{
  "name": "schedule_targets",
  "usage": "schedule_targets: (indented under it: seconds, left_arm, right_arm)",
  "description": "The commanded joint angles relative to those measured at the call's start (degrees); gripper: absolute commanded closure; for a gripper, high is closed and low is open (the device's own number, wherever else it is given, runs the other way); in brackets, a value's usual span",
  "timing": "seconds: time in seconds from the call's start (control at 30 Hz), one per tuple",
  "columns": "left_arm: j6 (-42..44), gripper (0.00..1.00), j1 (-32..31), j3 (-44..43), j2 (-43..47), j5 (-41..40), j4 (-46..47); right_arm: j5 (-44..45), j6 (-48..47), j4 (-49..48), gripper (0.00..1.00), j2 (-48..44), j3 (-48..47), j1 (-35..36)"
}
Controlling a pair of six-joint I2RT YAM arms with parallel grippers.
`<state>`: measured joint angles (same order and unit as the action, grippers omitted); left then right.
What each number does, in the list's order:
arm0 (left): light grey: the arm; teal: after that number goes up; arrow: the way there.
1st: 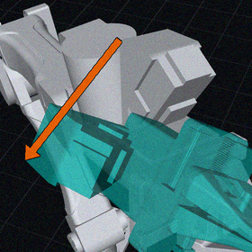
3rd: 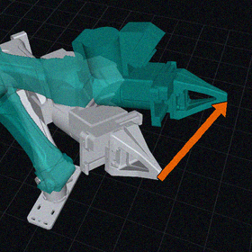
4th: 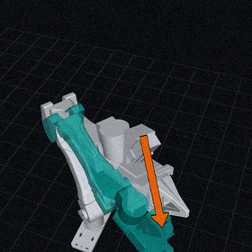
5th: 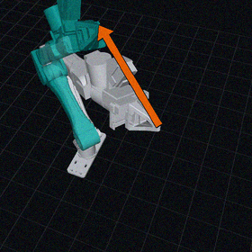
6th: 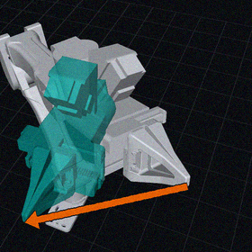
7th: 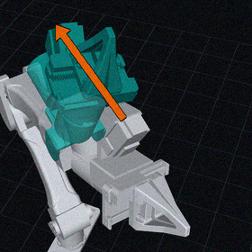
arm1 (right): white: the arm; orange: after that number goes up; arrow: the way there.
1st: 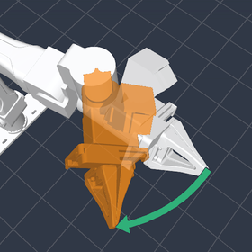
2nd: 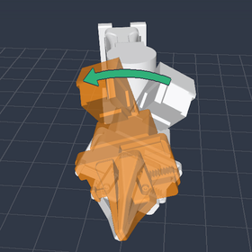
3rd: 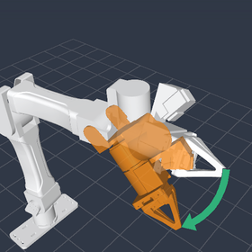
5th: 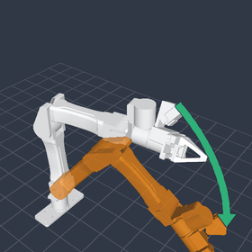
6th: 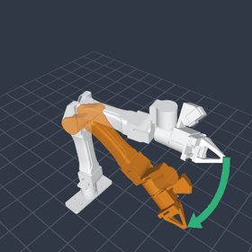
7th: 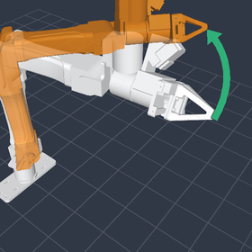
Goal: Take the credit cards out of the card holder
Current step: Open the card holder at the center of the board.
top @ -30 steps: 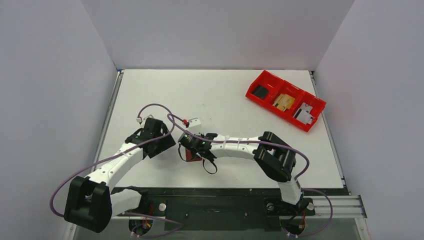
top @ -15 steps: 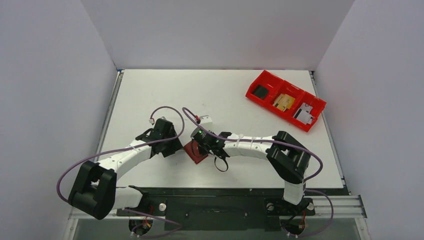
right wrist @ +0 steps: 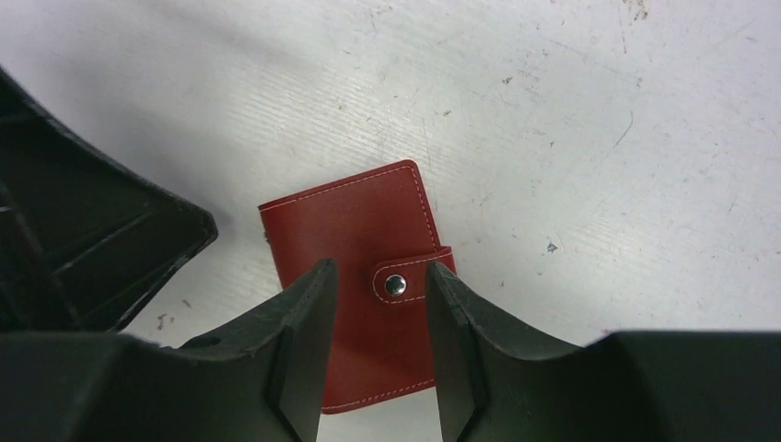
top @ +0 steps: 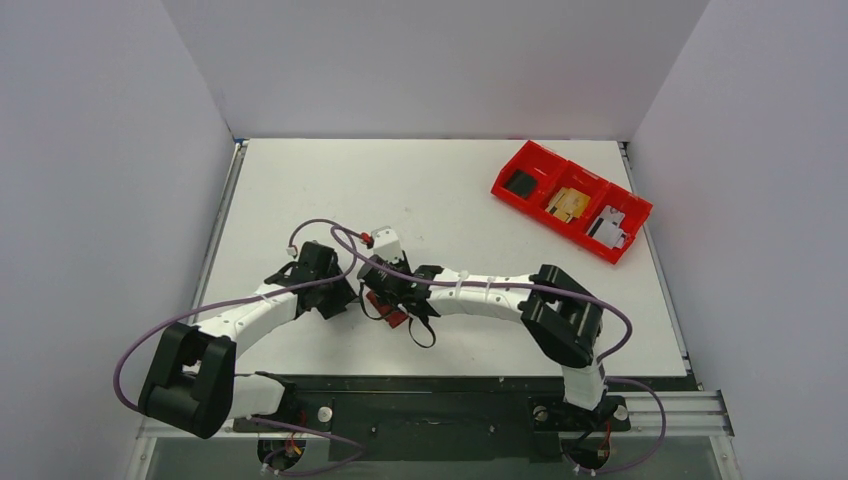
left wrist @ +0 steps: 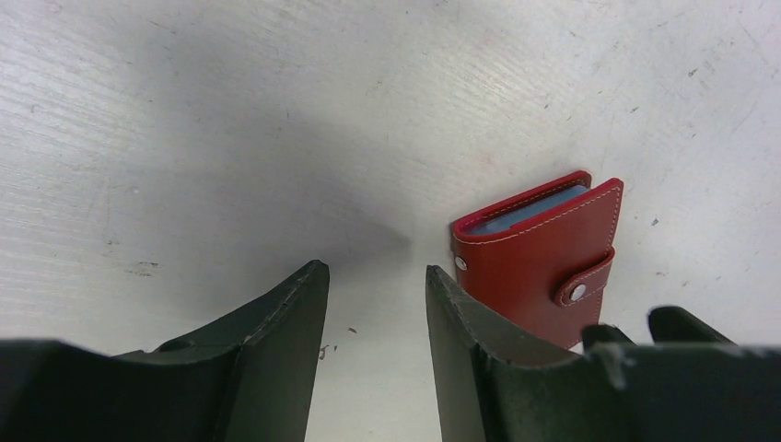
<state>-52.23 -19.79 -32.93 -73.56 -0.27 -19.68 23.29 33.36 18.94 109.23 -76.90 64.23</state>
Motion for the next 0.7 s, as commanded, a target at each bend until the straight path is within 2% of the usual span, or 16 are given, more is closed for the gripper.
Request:
schedule_targets:
  seconds: [0.0, 0.33, 0.53, 0.67]
  left_arm:
    - [-0.8, 0.59, 0.6, 0.2, 0.4, 2.4, 3.6]
    - [-1.2, 0.63, 0.5, -0.2, -0.7, 5.0, 5.9]
    - [-1.3, 0.65, -1.1, -2.1, -3.8, 6.2, 6.9]
    - [-1.5, 0.65, -1.7, -2.6, -5.6, 6.1, 7.9]
  right_arm:
    - [2.1, -2.3, 1.7, 0.64, 3.4, -2.5, 0.1]
    - [1.4, 2.5, 4.0, 0.69, 4.7, -0.7, 0.0]
    - [-1.8, 4.9, 3.4, 0.78, 5.5, 0.4, -0.4]
    - [-4.3, 6.3, 2.5, 0.89, 4.8, 2.1, -1.5]
